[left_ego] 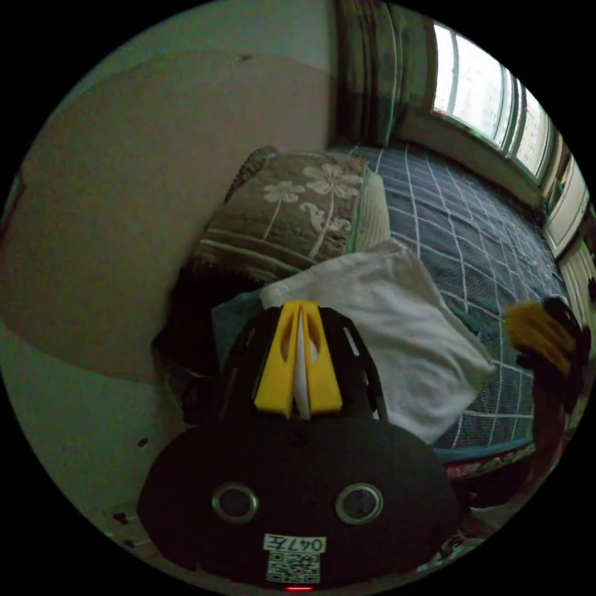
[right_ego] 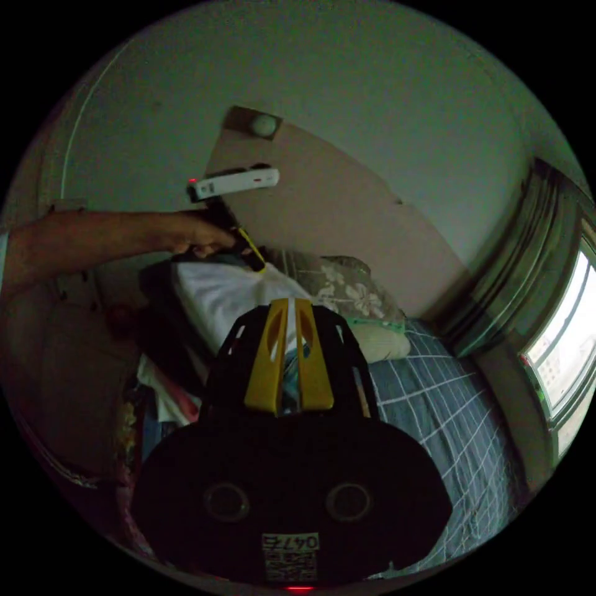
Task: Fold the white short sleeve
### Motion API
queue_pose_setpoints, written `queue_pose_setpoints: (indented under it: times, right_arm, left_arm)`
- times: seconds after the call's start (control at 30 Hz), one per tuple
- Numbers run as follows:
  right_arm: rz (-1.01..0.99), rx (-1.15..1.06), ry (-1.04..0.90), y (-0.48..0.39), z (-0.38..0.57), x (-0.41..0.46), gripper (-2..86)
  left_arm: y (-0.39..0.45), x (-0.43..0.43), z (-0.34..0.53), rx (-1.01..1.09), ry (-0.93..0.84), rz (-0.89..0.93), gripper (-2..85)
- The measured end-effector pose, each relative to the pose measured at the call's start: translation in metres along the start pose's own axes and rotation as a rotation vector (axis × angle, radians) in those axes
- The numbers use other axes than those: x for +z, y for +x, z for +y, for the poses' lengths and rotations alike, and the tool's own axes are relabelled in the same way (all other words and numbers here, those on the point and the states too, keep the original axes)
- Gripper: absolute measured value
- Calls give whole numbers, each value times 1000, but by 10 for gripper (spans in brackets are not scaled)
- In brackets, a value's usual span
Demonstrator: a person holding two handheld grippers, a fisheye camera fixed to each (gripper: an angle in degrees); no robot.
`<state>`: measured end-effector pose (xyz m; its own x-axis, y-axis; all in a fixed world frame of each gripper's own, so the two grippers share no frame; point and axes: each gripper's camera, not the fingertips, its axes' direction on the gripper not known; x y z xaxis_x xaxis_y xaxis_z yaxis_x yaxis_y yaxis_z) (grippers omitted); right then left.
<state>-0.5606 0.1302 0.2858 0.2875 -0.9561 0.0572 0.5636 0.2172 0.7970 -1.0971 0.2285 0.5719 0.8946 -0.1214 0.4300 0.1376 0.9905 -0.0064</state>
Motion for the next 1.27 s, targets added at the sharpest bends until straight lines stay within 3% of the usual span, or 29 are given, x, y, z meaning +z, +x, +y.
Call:
queue_pose_setpoints:
  times: [0.13,0.27,0.37,0.43,0.53,0.7,0.77,0.93,1.1,1.27]
  right_arm:
    - [-110,30,-149,35,-14,56,-3]
    - [-121,128,-285,44,26,89,-4]
    - [-146,315,-204,54,76,70,-4]
    - [-184,414,42,65,104,10,-5]
    - [-201,450,199,65,144,-85,-7]
    - [-140,341,6,6,250,-226,-12]
    - [-99,380,-35,-18,311,-277,-12]
    - [122,708,-174,-65,475,-429,-12]
    - [305,832,-169,-90,565,-555,-12]
    - [412,1014,116,-113,650,-677,-6]
  left_arm:
    - [33,-34,30,75,108,67,-7]
    - [66,-25,71,111,100,26,-8]
    - [75,-15,89,88,95,40,-8]
    - [81,-17,98,85,119,58,-8]
    - [95,-30,123,59,156,82,-8]
    - [184,-40,183,291,186,192,-8]
    - [249,-18,203,412,99,379,-9]
    - [379,21,241,482,37,576,-10]
    - [498,43,262,473,28,884,-10]
    - [636,56,282,490,62,974,-10]
